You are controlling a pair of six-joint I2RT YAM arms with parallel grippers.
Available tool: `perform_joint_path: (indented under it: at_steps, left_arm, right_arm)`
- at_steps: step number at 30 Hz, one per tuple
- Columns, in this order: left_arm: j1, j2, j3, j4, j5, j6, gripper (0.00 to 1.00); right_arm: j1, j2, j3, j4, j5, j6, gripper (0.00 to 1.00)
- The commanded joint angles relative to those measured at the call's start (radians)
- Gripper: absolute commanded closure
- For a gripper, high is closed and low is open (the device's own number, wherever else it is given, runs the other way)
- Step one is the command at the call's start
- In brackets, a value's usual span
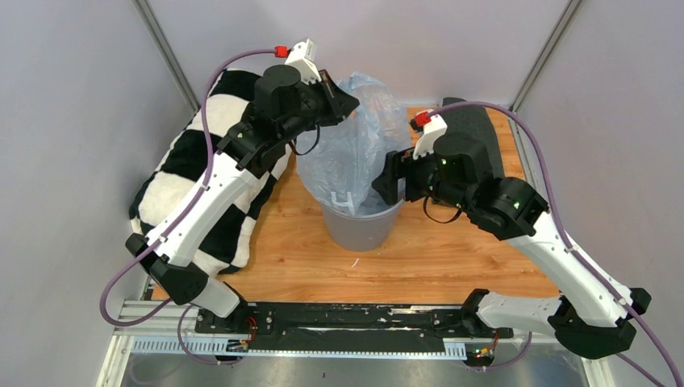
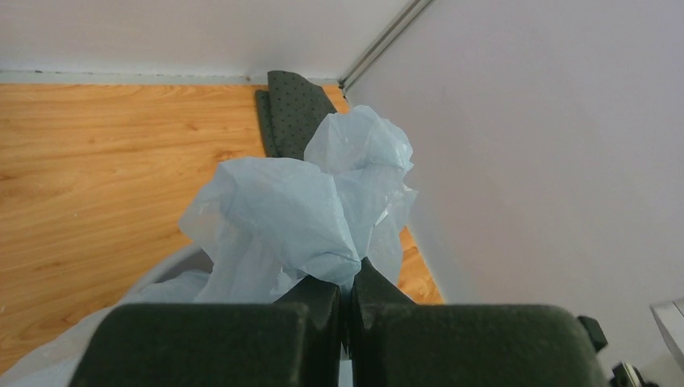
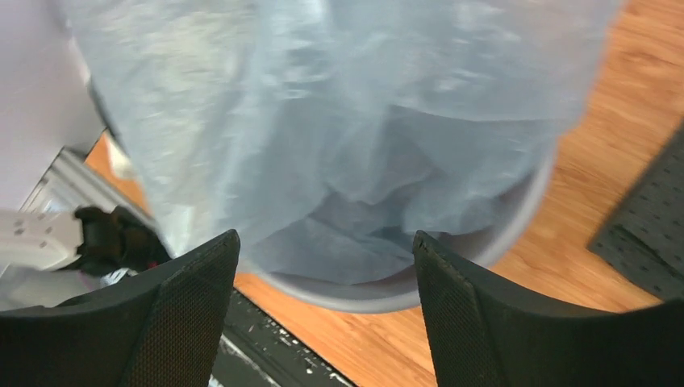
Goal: Put the trash bags into the trash bin
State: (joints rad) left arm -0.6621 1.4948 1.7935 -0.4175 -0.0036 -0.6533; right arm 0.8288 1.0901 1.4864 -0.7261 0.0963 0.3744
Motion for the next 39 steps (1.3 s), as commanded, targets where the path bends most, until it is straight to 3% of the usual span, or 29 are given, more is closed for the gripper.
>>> perform_joint_path:
  at_steps: [1,7,9,12,14,19,21,23,27,29,32,39]
  left_arm:
    - [0.004,0.014,0.03,-0.019,0.05,0.007,1.0]
    - [0.001,0.013,0.049,-0.04,0.051,0.003,1.0]
    - [-0.001,0.006,0.049,-0.049,0.051,0.008,1.0]
    - [-0.001,-0.012,0.033,-0.052,0.063,0.01,1.0]
    - [-0.001,-0.03,0.013,-0.048,0.078,0.01,1.0]
    - [-0.001,-0.091,-0.074,-0.04,0.093,0.008,1.0]
    - [-0.001,-0.119,-0.124,-0.031,0.094,0.003,1.0]
    - [-0.001,-0.149,-0.175,-0.024,0.096,-0.001,1.0]
    - [-0.001,-0.194,-0.247,-0.014,0.094,-0.007,1.0]
    - [-0.001,-0.204,-0.263,-0.012,0.099,-0.018,1.0]
    - [-0.001,-0.211,-0.271,-0.003,0.119,-0.046,1.0]
    - [-0.007,-0.225,-0.289,0.081,0.221,-0.158,1.0]
  right_arm:
    - [0.119,0.035,0.043,-0.01,0.03,0.014,0.21]
    - [0.254,0.138,0.037,0.014,0.163,0.049,0.29]
    - [0.263,0.157,0.017,0.029,0.201,0.051,0.42]
    - [0.26,0.175,-0.017,0.03,0.311,0.031,0.73]
    - [0.243,0.186,-0.038,0.03,0.362,0.011,0.86]
    - [0.216,0.207,-0.113,0.09,0.38,-0.078,0.92]
    - [0.216,0.213,-0.125,0.108,0.35,-0.091,0.9]
    - [0.217,0.209,-0.122,0.109,0.328,-0.093,0.82]
    - [0.217,0.138,-0.1,0.107,0.255,-0.097,0.48]
    - [0.217,0.091,-0.079,0.102,0.21,-0.099,0.39]
    - [0.22,0.032,-0.057,0.092,0.16,-0.097,0.33]
    - [0.22,-0.037,-0.019,0.115,0.193,-0.145,0.33]
